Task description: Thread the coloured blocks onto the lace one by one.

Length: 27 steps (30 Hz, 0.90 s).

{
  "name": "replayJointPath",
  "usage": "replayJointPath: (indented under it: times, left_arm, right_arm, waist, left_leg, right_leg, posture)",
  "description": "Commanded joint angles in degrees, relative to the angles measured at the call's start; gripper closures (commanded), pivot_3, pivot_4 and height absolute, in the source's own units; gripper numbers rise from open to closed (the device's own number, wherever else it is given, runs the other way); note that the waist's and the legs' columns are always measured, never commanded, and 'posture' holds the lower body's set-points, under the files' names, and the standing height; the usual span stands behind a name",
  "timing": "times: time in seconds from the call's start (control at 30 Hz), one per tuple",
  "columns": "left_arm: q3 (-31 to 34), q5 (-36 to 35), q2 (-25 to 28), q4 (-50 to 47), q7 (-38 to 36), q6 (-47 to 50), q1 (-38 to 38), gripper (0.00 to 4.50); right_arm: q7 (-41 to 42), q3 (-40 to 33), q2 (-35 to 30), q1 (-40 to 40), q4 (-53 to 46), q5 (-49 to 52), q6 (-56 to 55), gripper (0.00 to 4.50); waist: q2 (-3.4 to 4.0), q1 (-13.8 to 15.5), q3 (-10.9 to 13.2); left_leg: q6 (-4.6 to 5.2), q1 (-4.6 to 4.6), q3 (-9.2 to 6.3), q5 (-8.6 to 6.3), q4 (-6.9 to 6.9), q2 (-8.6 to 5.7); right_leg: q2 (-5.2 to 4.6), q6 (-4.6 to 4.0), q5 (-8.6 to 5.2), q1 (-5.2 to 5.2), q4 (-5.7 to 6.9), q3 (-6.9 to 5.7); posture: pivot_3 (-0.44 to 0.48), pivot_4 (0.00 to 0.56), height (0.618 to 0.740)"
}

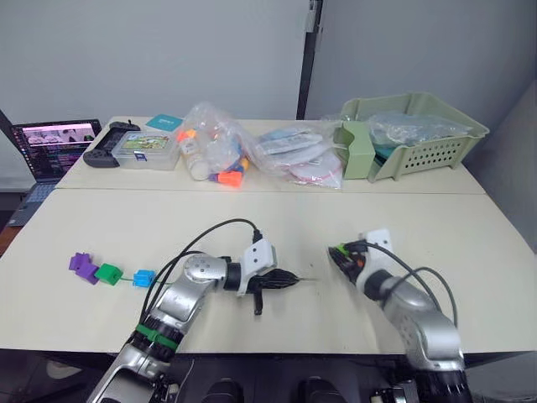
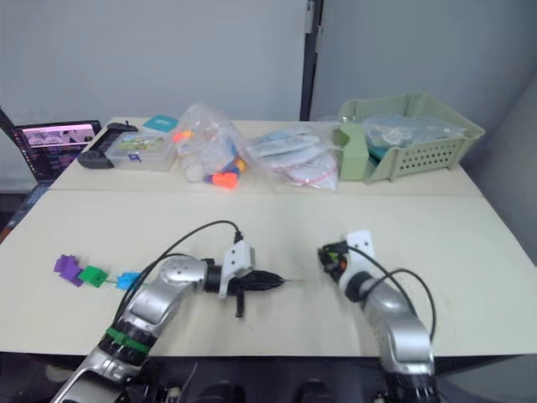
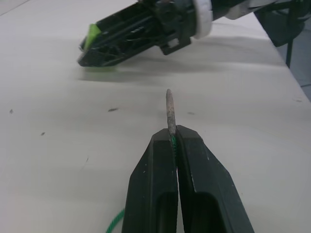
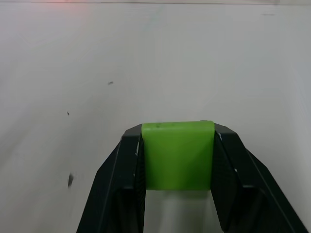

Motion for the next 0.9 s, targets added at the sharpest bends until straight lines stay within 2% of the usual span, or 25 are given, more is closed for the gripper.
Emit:
replayJointPath:
  times: [0.03,0.2,0.27,0.3,0.43,0.47,0.5,0.73,0.83,0.9]
  left_arm:
    - [-0.2,-0.2,-1.1,2.4,-1.8,-3.0,-2.4,4.5]
    - [-0.3,0.0,-2.3,5.2,-2.4,-4.5,-3.9,4.5]
    - [-0.1,0.0,-2.4,5.7,-2.7,-5.0,-3.9,4.5]
    - [-0.1,0.0,-2.4,5.8,-2.8,-5.1,-3.9,4.5]
    - [0.5,0.2,-2.4,6.3,-2.4,-5.5,-3.5,4.5]
    - [0.7,0.2,-2.3,6.3,-2.2,-5.6,-3.3,4.5]
    - [0.9,0.2,-2.3,6.1,-1.9,-5.6,-3.1,4.5]
    - [1.6,0.1,-2.0,3.2,0.0,-4.5,-0.1,4.5]
    - [1.7,0.2,-1.8,2.0,0.9,-4.2,0.9,4.5]
    - [1.8,0.2,-1.9,1.2,1.7,-4.0,1.4,4.5]
  right_arm:
    - [-2.4,-1.5,0.5,4.5,-8.1,1.6,3.5,3.3]
    - [-3.4,-2.4,-0.3,8.9,-10.7,1.6,4.2,3.3]
    - [-2.8,-2.1,-0.9,9.3,-11.1,1.9,4.3,2.28]
    - [-1.9,-2.0,-1.4,9.3,-11.0,2.5,4.5,2.04]
    - [3.4,-3.2,-5.9,9.6,-11.9,5.8,6.0,0.63]
    - [7.1,-4.2,-9.1,9.6,-12.2,7.5,6.1,0.2]
    - [10.4,-5.0,-12.2,9.6,-12.3,8.6,5.6,0.02]
    - [33.4,-9.5,-33.5,10.2,-8.0,14.4,1.9,0.02]
    - [40.6,-8.2,-40.2,7.2,-4.9,14.3,-0.6,0.02]
    - [45.9,-4.1,-44.9,1.8,-0.9,11.3,-4.7,0.02]
  waist:
    - [0.0,0.2,0.0]
    - [0.0,0.3,0.0]
    - [0.0,0.3,0.0]
    - [0.0,0.3,0.0]
    - [0.0,0.4,0.0]
    - [0.0,0.4,0.0]
    - [0.0,0.4,0.0]
    - [-0.01,0.4,0.0]
    - [-0.02,0.4,0.0]
    - [-0.02,0.2,0.0]
  left_leg:
    - [0.0,-0.01,0.0,0.0,0.0,-0.01]
    - [0.0,-0.04,0.03,0.0,0.07,-0.03]
    - [0.0,-0.05,0.02,0.0,0.11,-0.02]
    - [0.0,-0.05,0.02,0.0,0.11,-0.02]
    - [0.0,-0.06,0.03,0.0,0.12,-0.02]
    - [0.0,-0.06,0.01,0.0,0.13,-0.02]
    - [0.0,-0.07,0.01,0.0,0.13,-0.03]
    - [0.01,-0.09,0.0,0.0,0.28,-0.01]
    - [0.01,-0.1,0.01,0.0,0.31,0.0]
    - [0.01,-0.09,0.01,0.0,0.37,0.01]
  right_leg:
    - [0.0,0.0,0.0,0.0,0.0,0.0]
    - [-0.02,0.03,-0.02,0.04,-0.08,0.01]
    - [-0.01,0.04,-0.02,0.05,-0.09,0.0]
    - [-0.01,0.04,-0.03,0.05,-0.09,0.0]
    - [-0.01,0.04,-0.03,0.05,-0.09,0.0]
    - [-0.01,0.04,-0.03,0.06,-0.09,0.0]
    - [-0.01,0.05,-0.03,0.07,-0.09,0.0]
    - [0.0,0.15,-0.09,0.21,-0.26,-0.01]
    - [0.02,0.15,-0.09,0.22,-0.27,0.0]
    - [0.04,0.15,-0.09,0.25,-0.27,-0.01]
  posture:
    - [0.0,0.15,0.74]
    - [0.0,0.15,0.74]
    - [0.0,0.15,0.74]
    - [0.0,0.15,0.74]
    - [0.0,0.15,0.74]
    - [0.0,0.15,0.74]
    - [0.0,0.15,0.74]
    - [0.0,0.15,0.74]
    - [0.0,0.15,0.74]
    - [0.0,0.15,0.74]
